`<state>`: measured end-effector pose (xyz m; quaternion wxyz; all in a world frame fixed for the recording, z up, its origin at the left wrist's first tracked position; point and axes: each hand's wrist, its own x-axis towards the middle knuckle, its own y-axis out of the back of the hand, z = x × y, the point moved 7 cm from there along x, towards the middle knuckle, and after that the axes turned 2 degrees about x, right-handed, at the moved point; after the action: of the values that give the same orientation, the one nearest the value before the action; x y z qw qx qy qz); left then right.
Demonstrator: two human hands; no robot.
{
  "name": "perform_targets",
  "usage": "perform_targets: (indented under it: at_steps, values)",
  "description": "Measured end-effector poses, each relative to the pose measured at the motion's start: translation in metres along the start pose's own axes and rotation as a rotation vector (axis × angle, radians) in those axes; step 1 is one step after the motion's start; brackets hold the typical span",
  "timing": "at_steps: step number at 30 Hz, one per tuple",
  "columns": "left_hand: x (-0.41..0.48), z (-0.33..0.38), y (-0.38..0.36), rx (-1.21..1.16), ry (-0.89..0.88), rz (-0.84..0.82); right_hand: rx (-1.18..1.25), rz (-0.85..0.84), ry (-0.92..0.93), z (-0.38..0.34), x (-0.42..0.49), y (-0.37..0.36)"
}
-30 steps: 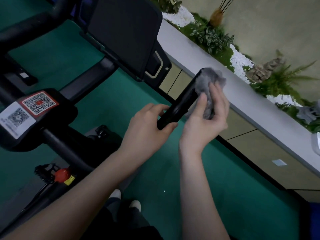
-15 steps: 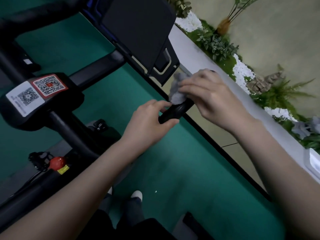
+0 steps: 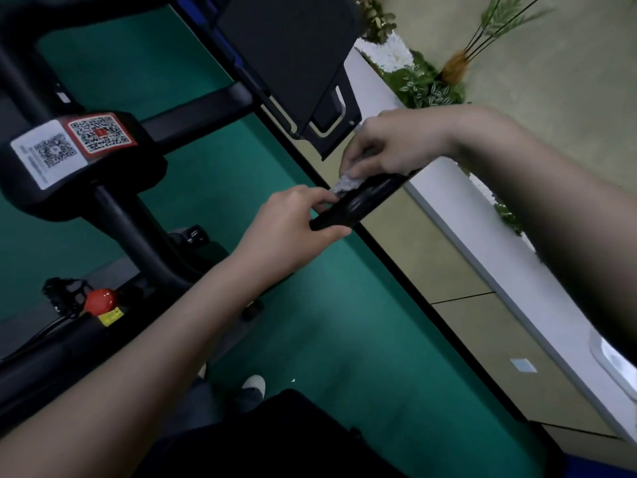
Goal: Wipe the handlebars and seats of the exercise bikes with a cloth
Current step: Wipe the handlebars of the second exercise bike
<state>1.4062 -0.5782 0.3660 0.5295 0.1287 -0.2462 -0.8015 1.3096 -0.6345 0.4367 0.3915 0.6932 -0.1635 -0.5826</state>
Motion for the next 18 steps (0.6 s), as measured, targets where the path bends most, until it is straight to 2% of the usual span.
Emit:
perform_targets:
  at_steps: [3,6,11,16,18]
  values:
    - [0.000,0.001,0.000,0.011,0.006,0.009,0.039,-0.090,0.015,-0.003,0.007,-0.006]
    - [-0.001,0.000,0.000,0.019,0.018,0.015,0.056,-0.088,0.059,-0.004,0.004,-0.008]
    - [-0.002,0.002,0.001,0.001,0.013,-0.001,0.004,0.017,0.142,-0.002,-0.005,-0.001]
    - [-0.003,0.002,0.002,0.002,0.021,-0.014,-0.143,0.242,0.339,-0.012,-0.024,-0.004]
    - [-0.003,0.003,0.003,0.003,0.023,-0.016,-0.176,0.256,0.362,-0.011,-0.028,-0.006]
